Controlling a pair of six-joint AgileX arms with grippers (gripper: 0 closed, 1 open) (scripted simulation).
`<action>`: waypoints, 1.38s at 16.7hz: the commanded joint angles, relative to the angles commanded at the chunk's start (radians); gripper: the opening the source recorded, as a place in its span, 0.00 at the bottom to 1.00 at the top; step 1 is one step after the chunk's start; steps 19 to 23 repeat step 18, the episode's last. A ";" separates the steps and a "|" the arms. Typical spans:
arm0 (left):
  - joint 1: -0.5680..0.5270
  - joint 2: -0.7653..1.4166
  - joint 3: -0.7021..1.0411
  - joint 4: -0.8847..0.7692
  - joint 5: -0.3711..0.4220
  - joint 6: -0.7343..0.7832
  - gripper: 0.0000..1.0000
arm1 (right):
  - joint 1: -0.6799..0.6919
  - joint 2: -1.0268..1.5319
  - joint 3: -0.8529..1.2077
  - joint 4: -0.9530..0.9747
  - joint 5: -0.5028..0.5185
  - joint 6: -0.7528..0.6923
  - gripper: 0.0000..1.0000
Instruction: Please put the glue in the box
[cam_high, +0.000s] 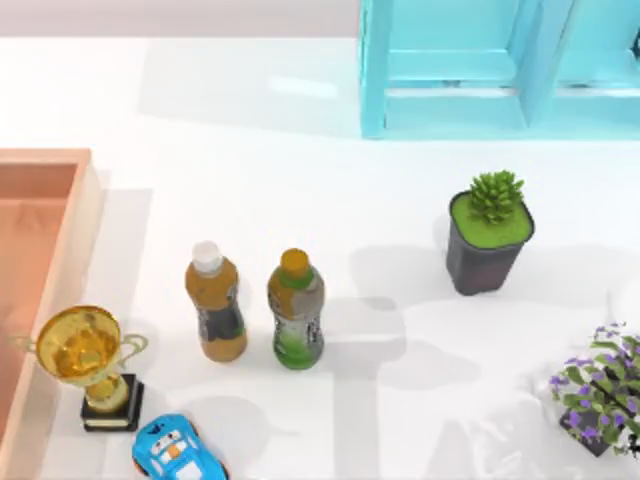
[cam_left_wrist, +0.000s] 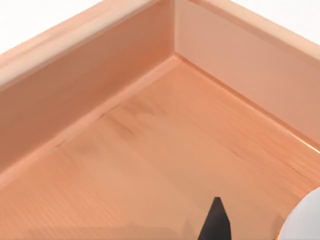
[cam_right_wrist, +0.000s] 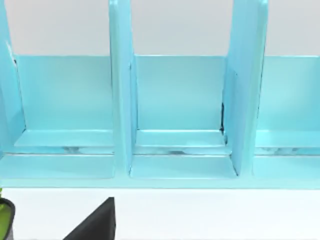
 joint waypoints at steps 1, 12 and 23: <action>0.000 0.000 0.000 0.000 0.000 0.000 0.15 | 0.000 0.000 0.000 0.000 0.000 0.000 1.00; 0.000 0.000 0.000 0.000 0.000 0.000 0.98 | 0.000 0.000 0.000 0.000 0.000 0.000 1.00; 0.000 0.000 0.000 0.000 0.000 0.000 1.00 | 0.000 0.000 0.000 0.000 0.000 0.000 1.00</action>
